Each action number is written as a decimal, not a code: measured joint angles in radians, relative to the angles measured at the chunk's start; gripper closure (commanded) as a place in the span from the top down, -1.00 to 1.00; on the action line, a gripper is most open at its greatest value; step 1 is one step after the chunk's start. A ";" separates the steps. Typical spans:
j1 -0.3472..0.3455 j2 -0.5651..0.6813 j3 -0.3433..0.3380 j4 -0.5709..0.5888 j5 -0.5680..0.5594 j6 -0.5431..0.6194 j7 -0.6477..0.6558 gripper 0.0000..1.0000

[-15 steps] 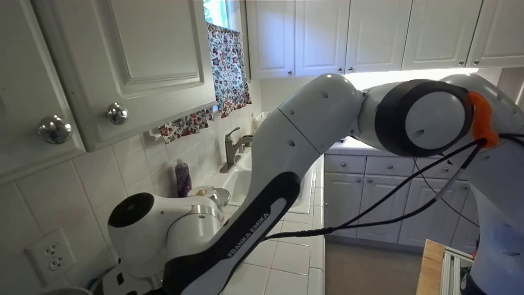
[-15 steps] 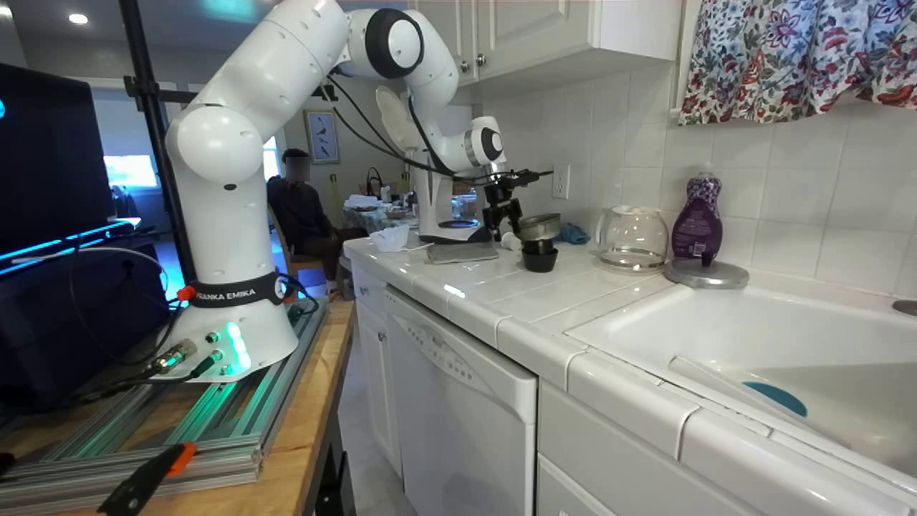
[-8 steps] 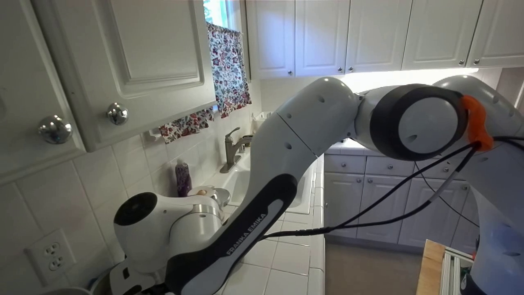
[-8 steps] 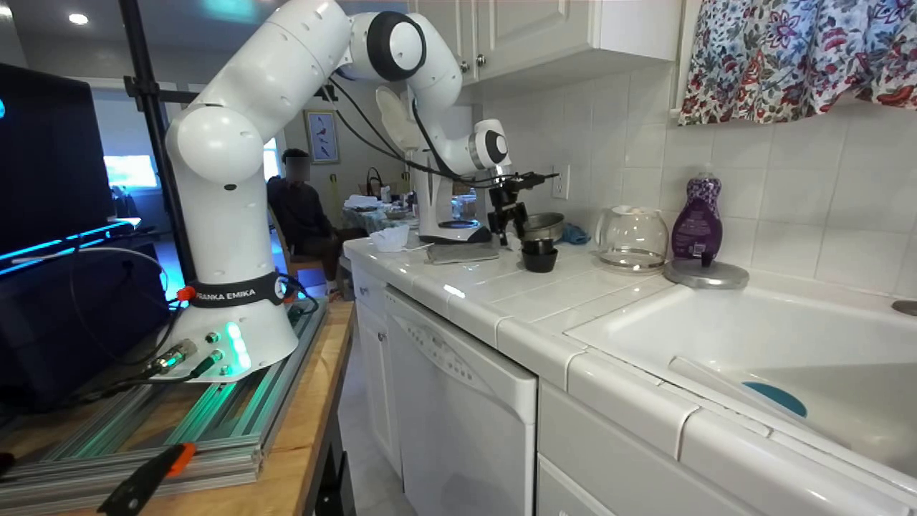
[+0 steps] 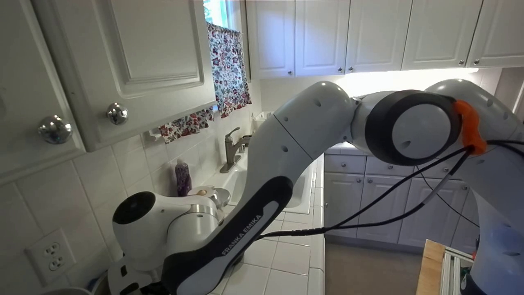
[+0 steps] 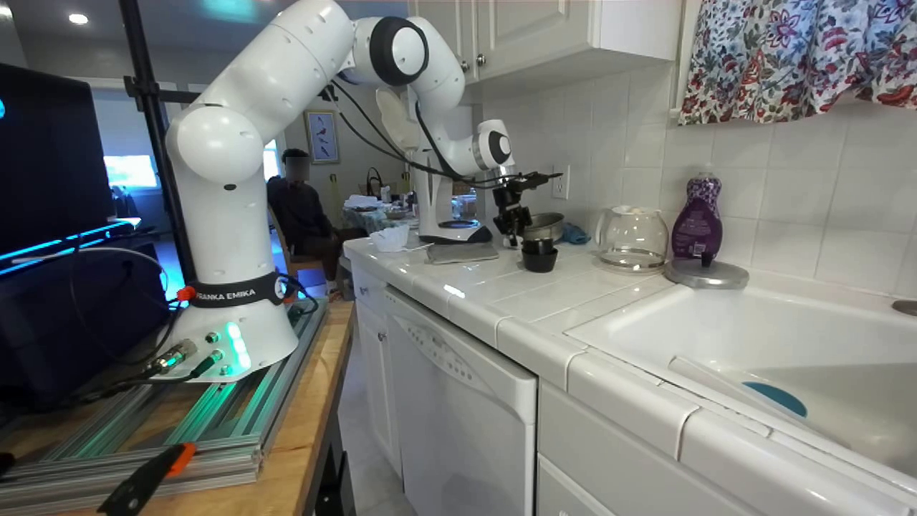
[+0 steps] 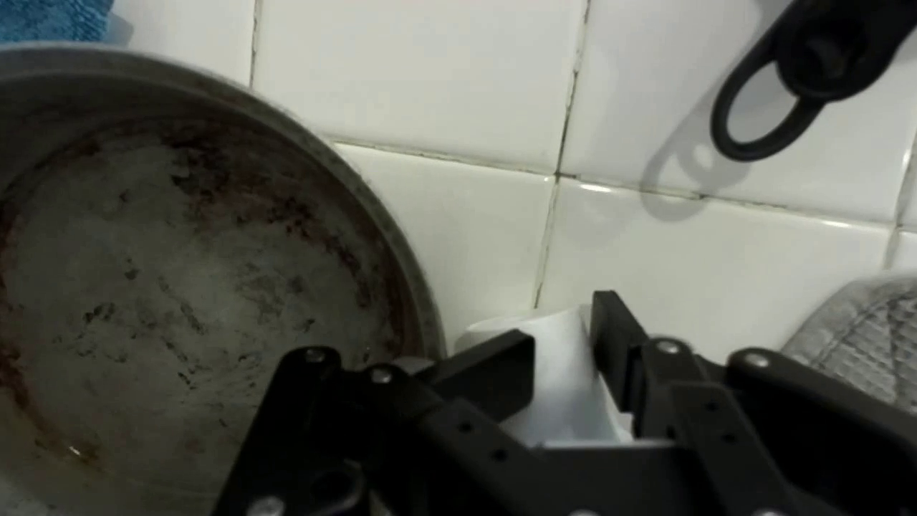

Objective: Put the coffee pod in the black pot

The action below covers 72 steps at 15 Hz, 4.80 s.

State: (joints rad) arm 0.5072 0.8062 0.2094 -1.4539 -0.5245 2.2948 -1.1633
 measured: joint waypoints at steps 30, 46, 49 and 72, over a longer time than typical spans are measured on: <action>0.011 -0.131 0.031 -0.156 -0.214 -0.040 -0.082 1.00; 0.050 0.008 0.026 0.010 -0.285 -0.080 -0.083 1.00; 0.059 0.037 0.026 0.047 -0.285 -0.083 -0.087 1.00; 0.071 0.131 0.027 0.178 -0.277 -0.117 -0.101 0.52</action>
State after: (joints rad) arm 0.5787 0.9368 0.2365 -1.2759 -0.8016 2.1777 -1.2648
